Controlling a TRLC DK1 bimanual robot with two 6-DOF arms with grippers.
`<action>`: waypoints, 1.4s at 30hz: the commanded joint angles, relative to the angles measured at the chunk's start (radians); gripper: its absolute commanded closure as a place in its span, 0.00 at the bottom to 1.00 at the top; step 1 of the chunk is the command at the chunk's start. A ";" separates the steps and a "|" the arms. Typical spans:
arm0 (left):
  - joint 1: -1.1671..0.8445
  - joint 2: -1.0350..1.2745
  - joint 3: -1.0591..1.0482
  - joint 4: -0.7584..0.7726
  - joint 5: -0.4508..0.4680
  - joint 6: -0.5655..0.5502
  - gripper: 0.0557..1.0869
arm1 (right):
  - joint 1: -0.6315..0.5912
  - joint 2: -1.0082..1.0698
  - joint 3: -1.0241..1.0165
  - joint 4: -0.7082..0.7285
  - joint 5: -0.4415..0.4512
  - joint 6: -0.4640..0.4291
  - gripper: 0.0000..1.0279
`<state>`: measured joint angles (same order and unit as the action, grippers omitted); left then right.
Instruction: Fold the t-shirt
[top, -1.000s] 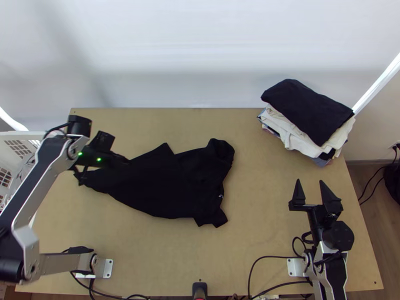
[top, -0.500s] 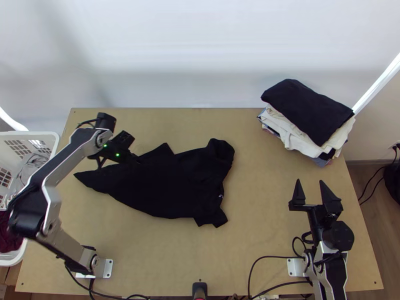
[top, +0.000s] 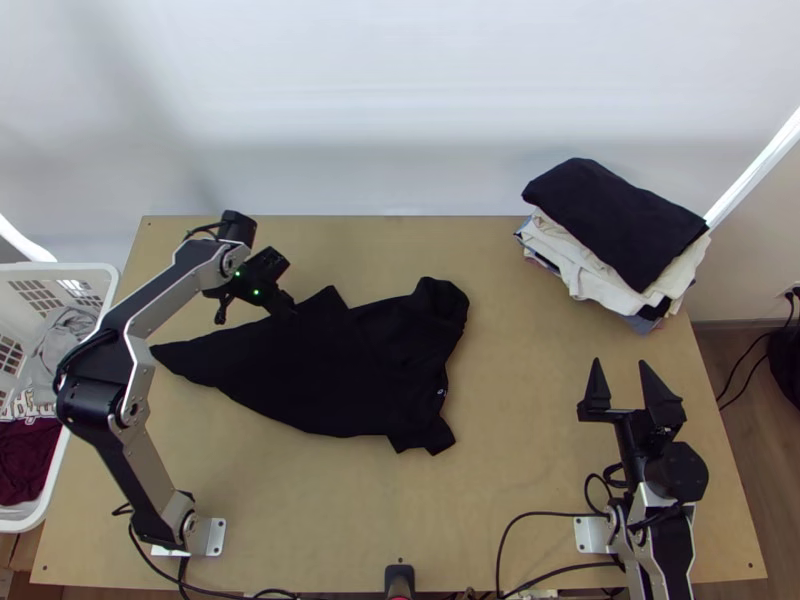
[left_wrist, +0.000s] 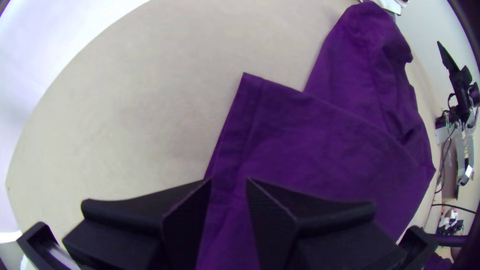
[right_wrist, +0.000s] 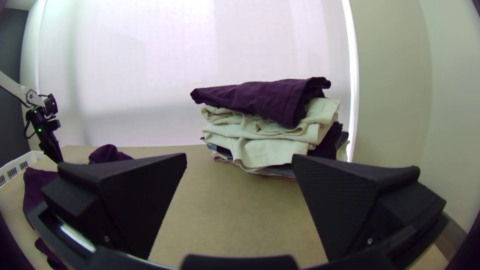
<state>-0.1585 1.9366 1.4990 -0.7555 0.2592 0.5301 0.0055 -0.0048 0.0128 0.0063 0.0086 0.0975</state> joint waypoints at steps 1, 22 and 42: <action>-0.012 0.036 0.007 -0.001 -0.040 0.057 0.60 | 0.001 0.003 -0.004 -0.020 0.008 0.007 0.04; -0.004 0.035 0.015 0.007 -0.046 0.027 0.97 | 0.001 0.003 -0.004 -0.020 0.008 0.007 0.04; 0.206 -0.547 -0.025 0.087 -0.032 -0.548 0.97 | 0.005 0.003 -0.004 -0.020 0.008 0.007 0.04</action>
<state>0.0120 1.4029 1.5074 -0.6674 0.2272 0.0689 0.0055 -0.0048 0.0128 0.0063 0.0101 0.0971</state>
